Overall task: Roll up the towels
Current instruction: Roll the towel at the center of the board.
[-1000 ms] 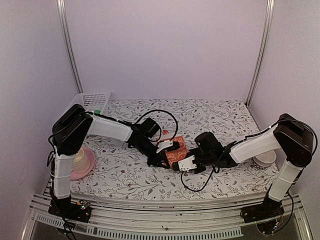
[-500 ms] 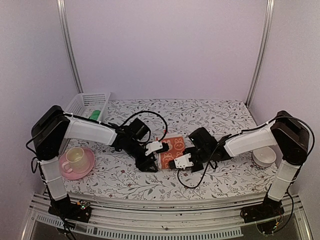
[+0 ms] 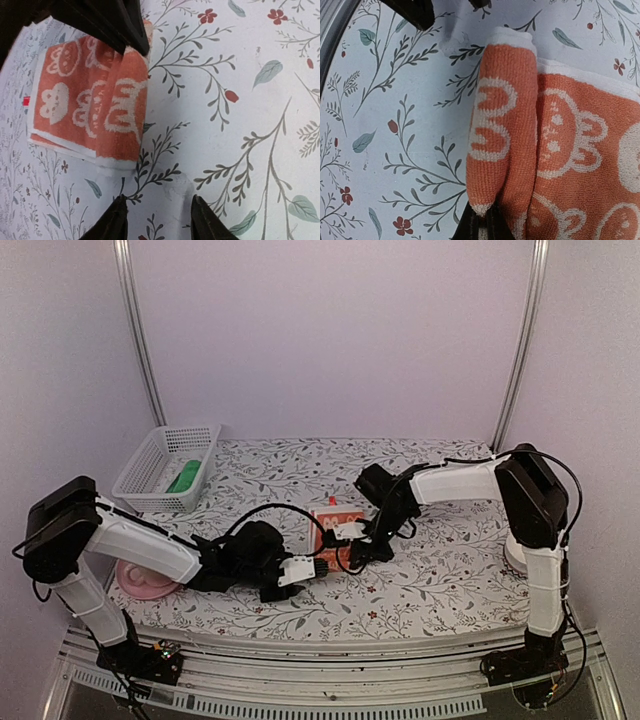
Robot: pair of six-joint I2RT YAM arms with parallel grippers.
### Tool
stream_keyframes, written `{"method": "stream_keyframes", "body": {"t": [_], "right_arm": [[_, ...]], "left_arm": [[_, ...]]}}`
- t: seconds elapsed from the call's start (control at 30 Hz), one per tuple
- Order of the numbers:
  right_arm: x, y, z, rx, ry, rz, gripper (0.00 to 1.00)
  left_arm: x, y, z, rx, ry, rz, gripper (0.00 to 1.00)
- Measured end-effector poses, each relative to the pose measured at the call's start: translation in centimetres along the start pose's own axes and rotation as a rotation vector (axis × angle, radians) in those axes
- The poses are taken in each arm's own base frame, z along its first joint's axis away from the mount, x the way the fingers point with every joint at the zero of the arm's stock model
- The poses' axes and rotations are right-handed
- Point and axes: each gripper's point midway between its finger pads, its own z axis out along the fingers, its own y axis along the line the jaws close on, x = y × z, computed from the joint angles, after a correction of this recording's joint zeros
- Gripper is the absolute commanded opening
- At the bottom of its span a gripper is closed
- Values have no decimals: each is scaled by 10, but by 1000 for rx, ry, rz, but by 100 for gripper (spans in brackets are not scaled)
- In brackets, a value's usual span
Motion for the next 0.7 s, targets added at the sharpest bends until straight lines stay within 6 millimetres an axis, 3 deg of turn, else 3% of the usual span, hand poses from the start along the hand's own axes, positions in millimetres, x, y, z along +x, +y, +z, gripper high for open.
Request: {"method": "stream_keyframes", "body": {"t": [0.17,0.3,0.6,0.7], "right_arm": [[1,0,1,-137,-20,110,6],[2,1,1,-220,-28,183,7],[4,9,1,-335,-51,285,7],[5,13,0,-349,-45,295,8]], "left_arm": [[-18,13,-2,-130,-48,117,34],[-32,11,5,-186,-67,214,30],[-22,9,29,-230,-10,345,32],[-24,10,31,-247,-13,367,39]]}}
